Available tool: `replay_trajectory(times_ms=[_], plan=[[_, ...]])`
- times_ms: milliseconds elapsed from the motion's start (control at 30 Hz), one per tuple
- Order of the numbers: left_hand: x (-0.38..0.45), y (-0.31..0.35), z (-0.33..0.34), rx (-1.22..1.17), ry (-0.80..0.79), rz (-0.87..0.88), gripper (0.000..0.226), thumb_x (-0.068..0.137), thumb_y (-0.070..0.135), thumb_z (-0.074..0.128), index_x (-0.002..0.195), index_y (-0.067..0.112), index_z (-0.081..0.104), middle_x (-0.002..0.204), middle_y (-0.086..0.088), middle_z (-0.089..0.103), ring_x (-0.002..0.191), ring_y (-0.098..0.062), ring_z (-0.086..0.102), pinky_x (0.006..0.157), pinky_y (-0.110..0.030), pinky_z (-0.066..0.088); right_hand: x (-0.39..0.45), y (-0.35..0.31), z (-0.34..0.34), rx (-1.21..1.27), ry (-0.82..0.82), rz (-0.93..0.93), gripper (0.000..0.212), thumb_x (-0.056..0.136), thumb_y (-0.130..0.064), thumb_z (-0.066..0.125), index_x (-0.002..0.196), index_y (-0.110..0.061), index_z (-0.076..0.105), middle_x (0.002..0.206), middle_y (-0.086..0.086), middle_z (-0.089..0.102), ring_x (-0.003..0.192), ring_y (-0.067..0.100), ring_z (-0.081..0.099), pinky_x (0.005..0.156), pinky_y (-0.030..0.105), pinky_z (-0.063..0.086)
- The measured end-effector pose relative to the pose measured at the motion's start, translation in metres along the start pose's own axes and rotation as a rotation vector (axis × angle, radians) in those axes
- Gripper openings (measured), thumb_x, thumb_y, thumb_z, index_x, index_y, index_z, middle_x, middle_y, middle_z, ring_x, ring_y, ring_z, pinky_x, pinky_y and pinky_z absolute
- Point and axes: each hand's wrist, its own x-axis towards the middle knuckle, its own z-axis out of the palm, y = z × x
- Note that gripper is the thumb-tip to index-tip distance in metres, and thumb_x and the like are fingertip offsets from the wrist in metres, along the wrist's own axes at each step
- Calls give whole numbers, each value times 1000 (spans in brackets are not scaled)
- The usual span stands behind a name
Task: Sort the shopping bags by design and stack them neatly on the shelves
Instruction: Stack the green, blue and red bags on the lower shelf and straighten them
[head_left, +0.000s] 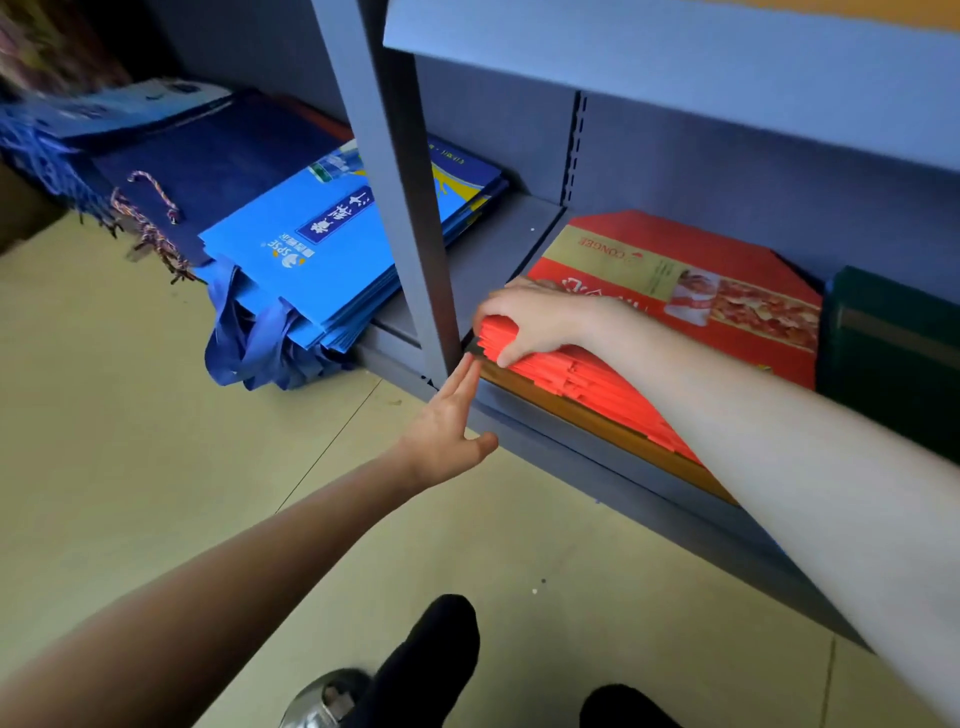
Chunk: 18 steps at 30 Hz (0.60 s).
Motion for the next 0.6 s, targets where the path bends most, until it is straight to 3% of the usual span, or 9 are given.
replay_trajectory(times_ms=[67, 133, 200, 300, 400, 467, 533, 600], plan=[[3, -1, 1, -20, 8, 16, 84, 90, 16, 56, 152, 20, -1, 159, 8, -6, 137, -12, 31, 97, -11, 24, -1, 1, 4, 77, 60, -11, 42, 76, -37, 69, 115, -33, 53, 121, 3, 52, 122, 25, 37, 102, 46, 35], [6, -2, 4, -39, 30, 63, 87, 88, 14, 57, 152, 21, -2, 159, 8, -5, 142, -10, 18, 95, -6, 20, -3, 3, 8, 143, 92, -22, 31, 76, -32, 69, 102, -37, 53, 115, -1, 55, 117, 21, 38, 99, 46, 37], [8, -3, 8, -72, 36, 88, 89, 87, 14, 57, 152, 21, -4, 158, 8, -6, 144, -9, 9, 107, -13, 20, -6, 4, 12, 189, 123, -26, 28, 75, -30, 69, 96, -38, 52, 112, -2, 55, 116, 20, 38, 98, 46, 38], [12, -5, 15, -114, 37, 98, 91, 87, 12, 58, 151, 19, -7, 158, 7, -9, 145, -9, 4, 114, -33, 25, -9, 5, 15, 159, 140, -34, 33, 78, -27, 68, 108, -28, 57, 116, -2, 54, 120, 22, 38, 100, 43, 35], [13, -9, 21, -143, 74, 121, 92, 86, 10, 60, 151, 17, -6, 158, 5, -9, 146, -11, -1, 114, -38, 26, -11, 3, 16, 42, 71, -32, 55, 77, -32, 69, 128, -30, 49, 129, -2, 48, 127, 22, 31, 107, 44, 27], [13, -11, 23, -176, 108, 124, 91, 86, 9, 59, 151, 17, -4, 158, 6, -8, 145, -9, -1, 117, -27, 15, -10, 1, 15, 37, 60, -24, 54, 77, -31, 69, 128, -32, 50, 129, -2, 46, 127, 23, 29, 106, 42, 26], [13, -12, 21, -231, 141, 112, 89, 87, 8, 58, 151, 18, -3, 158, 7, -6, 143, -5, 0, 108, -9, 6, -7, 0, 12, 62, 72, -22, 50, 76, -31, 71, 123, -29, 54, 125, -1, 46, 123, 23, 31, 103, 40, 29], [15, -12, 15, -265, 148, 109, 86, 87, 7, 57, 151, 20, 0, 158, 8, -2, 141, -2, 3, 102, -4, 5, -5, -1, 12, 90, 83, -22, 51, 74, -31, 73, 121, -25, 54, 122, 0, 47, 121, 22, 33, 100, 37, 33]])
